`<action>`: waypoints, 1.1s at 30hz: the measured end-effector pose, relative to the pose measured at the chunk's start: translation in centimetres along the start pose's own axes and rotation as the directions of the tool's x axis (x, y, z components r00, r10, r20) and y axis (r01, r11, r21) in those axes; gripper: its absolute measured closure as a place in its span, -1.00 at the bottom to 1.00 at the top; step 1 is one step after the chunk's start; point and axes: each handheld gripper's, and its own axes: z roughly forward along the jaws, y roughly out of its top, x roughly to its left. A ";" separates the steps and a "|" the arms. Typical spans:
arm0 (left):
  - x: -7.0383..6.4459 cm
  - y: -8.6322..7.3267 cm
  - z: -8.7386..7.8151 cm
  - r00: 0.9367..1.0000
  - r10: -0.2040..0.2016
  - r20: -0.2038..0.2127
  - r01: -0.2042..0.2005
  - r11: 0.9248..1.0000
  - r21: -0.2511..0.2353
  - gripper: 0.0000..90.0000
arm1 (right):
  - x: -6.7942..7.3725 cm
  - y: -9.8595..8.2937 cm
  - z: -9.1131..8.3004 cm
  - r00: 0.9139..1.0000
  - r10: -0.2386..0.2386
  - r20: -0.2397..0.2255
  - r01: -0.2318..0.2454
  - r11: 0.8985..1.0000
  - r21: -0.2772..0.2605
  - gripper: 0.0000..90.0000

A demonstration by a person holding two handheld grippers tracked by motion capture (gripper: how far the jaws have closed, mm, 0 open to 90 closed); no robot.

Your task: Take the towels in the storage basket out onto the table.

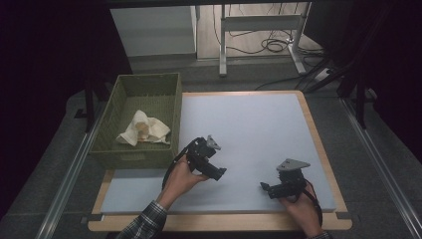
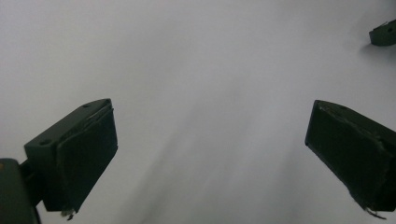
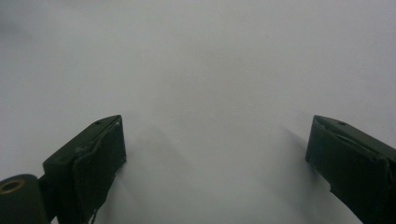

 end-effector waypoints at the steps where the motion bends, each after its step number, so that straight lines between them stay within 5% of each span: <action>1: 0.1 0.3 -0.2 1.000 0.002 -0.002 -0.002 1.000 0.003 -0.94 | 0.0 0.0 0.0 1.000 0.000 0.000 0.000 1.000 0.000 -0.89; 13: 1.6 2.6 -2.0 0.999 0.021 -0.035 -0.018 0.995 0.093 -0.94 | 0.0 0.0 0.0 1.000 -0.001 0.000 0.001 1.000 -0.002 -0.89; 33: 7.2 3.7 -6.7 0.994 -0.051 -0.101 0.061 0.993 0.103 -0.92 | 0.0 0.0 0.0 1.000 0.000 0.000 0.000 1.000 -0.002 -0.89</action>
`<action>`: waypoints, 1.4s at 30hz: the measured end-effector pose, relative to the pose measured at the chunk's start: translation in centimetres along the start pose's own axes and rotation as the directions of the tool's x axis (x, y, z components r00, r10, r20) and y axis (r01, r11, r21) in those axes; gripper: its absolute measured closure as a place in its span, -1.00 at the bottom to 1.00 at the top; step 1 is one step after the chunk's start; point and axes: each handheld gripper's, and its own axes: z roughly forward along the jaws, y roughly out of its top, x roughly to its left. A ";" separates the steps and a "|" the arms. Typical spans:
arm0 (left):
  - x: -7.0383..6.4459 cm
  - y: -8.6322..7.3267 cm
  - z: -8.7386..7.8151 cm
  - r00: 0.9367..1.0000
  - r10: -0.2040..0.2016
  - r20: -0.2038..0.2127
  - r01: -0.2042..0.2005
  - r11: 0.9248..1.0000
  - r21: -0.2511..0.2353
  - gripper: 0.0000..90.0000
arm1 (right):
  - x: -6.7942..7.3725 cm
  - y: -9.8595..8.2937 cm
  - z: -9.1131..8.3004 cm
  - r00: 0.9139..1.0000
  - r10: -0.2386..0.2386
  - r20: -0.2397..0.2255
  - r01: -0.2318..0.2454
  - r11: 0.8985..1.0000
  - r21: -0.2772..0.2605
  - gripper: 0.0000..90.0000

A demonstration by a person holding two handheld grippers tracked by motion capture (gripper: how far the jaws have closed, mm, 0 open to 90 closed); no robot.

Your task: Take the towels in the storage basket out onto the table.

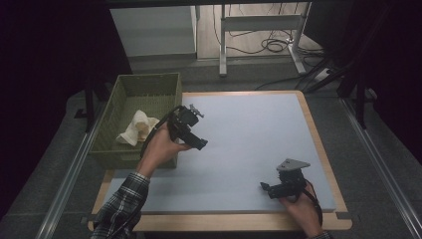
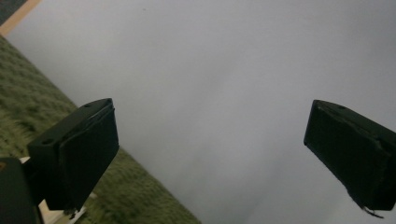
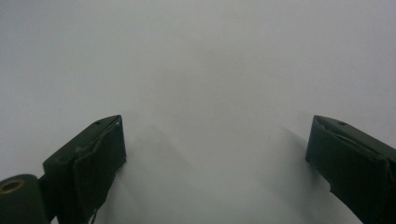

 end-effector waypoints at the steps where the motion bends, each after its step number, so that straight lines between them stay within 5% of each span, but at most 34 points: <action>1: 0.4 0.0 -0.2 1.000 -0.009 -0.001 0.009 1.000 0.001 -0.92 | 0.0 0.0 0.0 1.000 0.001 -0.001 -0.001 1.000 0.000 -0.89; 12: 4.3 -0.2 -0.5 0.996 -0.080 -0.037 0.081 0.996 0.022 -0.91 | 0.0 0.0 0.0 1.000 0.001 -0.001 -0.001 1.000 0.000 -0.89; 20: 7.6 -1.3 -1.0 0.988 -0.141 -0.069 0.143 0.989 0.025 -0.91 | 0.0 0.0 0.0 1.000 0.001 -0.001 -0.001 1.000 0.001 -0.89; 30: 11.8 -3.8 -1.5 0.962 -0.243 -0.124 0.245 0.970 -0.001 -0.91 | 0.0 0.0 0.0 1.000 0.001 -0.002 -0.001 1.000 0.001 -0.89; 42: 16.0 -7.5 1.5 0.922 -0.353 -0.160 0.363 0.931 0.040 -1.00 | 0.0 0.0 0.0 1.000 0.000 -0.002 0.000 1.000 0.001 -0.89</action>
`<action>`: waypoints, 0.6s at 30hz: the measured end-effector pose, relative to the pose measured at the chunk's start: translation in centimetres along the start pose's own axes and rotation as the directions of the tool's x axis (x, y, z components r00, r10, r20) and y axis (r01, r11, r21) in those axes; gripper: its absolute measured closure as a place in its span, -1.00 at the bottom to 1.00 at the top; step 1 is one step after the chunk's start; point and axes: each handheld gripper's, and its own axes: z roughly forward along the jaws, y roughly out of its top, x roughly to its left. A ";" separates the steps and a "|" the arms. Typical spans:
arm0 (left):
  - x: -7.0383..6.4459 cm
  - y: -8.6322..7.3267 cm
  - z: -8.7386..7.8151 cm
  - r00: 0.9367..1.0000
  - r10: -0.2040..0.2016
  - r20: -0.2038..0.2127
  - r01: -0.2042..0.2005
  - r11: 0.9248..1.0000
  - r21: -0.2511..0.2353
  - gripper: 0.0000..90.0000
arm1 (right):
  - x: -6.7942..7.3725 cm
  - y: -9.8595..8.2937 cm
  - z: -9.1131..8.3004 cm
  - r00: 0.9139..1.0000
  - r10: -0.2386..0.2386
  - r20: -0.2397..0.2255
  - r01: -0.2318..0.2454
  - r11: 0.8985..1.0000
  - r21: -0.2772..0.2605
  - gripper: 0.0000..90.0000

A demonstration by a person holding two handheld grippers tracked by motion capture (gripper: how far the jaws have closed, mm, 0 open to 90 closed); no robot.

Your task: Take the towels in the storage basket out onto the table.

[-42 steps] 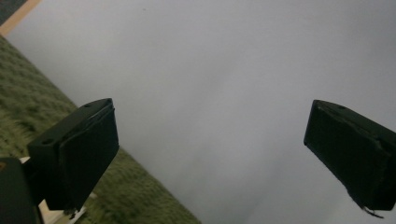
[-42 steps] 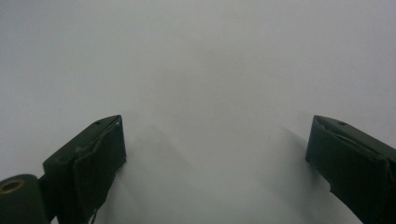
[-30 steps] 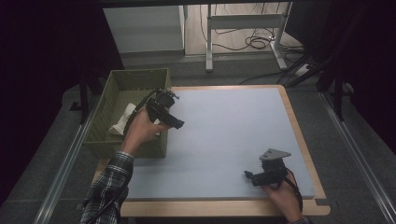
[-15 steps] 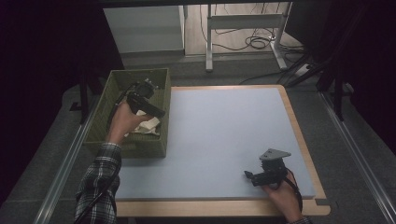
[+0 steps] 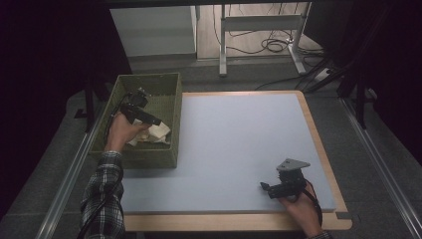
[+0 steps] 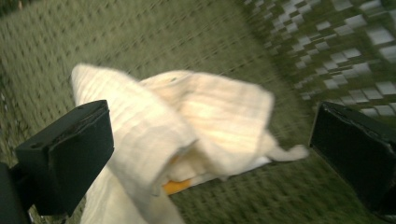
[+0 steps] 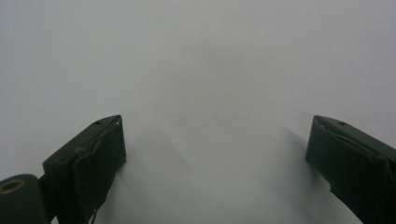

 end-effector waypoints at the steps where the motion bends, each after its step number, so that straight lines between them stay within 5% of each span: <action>1: 0.3 -0.1 0.3 1.000 -0.003 0.001 0.003 1.000 0.011 -1.00 | 0.0 0.0 0.0 1.000 0.000 0.000 0.000 1.000 0.000 -0.89; 6: 1.8 -0.7 2.3 0.999 -0.031 0.008 0.031 0.997 0.065 -1.00 | 0.0 0.0 0.0 1.000 0.001 0.000 -0.001 1.000 0.000 -0.89; 18: 3.2 -0.9 5.8 0.995 -0.086 -0.050 0.094 0.980 0.175 -0.98 | 0.0 0.0 0.0 1.000 0.001 0.000 -0.001 1.000 0.000 -0.89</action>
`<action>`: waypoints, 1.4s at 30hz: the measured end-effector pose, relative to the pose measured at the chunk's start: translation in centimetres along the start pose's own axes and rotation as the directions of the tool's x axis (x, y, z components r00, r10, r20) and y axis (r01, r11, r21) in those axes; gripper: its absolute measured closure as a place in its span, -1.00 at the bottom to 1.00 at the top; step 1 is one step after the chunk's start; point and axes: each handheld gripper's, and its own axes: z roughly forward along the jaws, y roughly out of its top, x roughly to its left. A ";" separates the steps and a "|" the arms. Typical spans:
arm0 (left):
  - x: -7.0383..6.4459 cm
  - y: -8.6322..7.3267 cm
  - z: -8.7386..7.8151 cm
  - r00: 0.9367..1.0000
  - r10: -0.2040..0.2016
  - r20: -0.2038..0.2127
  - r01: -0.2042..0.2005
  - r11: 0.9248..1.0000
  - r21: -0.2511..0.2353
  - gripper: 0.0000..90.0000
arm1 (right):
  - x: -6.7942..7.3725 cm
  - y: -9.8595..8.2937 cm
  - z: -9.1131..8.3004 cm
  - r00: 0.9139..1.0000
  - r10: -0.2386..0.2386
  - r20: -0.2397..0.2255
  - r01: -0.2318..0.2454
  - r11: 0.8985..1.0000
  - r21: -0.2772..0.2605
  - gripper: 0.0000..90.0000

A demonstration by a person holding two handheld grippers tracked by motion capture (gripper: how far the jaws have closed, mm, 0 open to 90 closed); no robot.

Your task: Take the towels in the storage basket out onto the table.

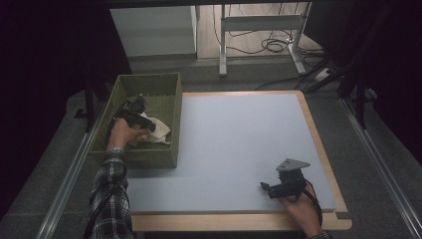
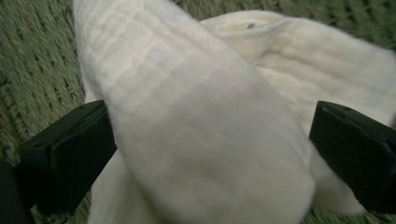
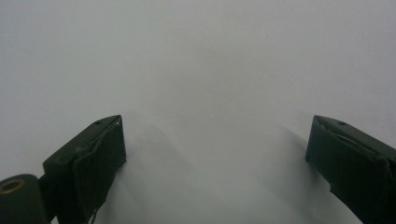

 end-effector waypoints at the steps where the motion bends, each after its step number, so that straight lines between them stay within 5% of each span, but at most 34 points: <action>1: 0.0 0.0 0.2 1.000 -0.002 -0.002 0.002 1.000 0.006 -0.97 | 0.0 0.0 0.0 1.000 0.000 0.000 0.000 1.000 0.000 -0.89; 7: 0.4 0.0 1.8 1.000 -0.014 -0.015 0.015 0.995 0.100 -0.82 | 0.0 0.0 0.0 1.000 0.000 0.000 0.000 1.000 0.000 -0.89; 11: 0.8 -0.1 1.7 0.998 -0.054 0.041 0.049 0.993 0.107 -0.56 | 0.0 0.0 0.0 1.000 0.000 0.001 0.000 1.000 0.000 -0.89; 14: 0.6 -0.2 1.4 0.997 -0.044 0.067 0.036 0.994 0.103 -0.35 | 0.0 0.0 0.0 1.000 -0.001 0.001 0.001 1.000 0.000 -0.89; 19: -0.1 -0.3 0.9 0.995 0.005 0.099 -0.014 0.996 0.090 0.53 | 0.0 0.0 0.0 1.000 -0.001 0.001 0.001 1.000 0.000 -0.89; 21: -0.2 -0.3 0.8 0.996 0.010 0.093 -0.018 0.996 0.092 0.65 | 0.0 0.0 0.0 1.000 -0.001 0.001 0.001 1.000 0.001 -0.89; 25: -0.2 -0.2 0.3 0.997 0.019 0.074 -0.024 0.998 0.065 0.70 | 0.0 0.0 0.0 1.000 -0.001 0.001 0.001 1.000 0.000 -0.89; 32: -0.3 0.1 -1.7 0.993 -0.008 0.116 0.011 1.000 -0.020 0.69 | 0.0 0.0 0.0 1.000 -0.001 0.001 0.001 1.000 0.001 -0.89; 42: -0.9 0.3 -5.6 0.993 0.023 0.114 -0.015 0.997 -0.076 0.68 | 0.0 0.0 0.0 1.000 -0.003 0.002 0.003 1.000 0.001 -0.89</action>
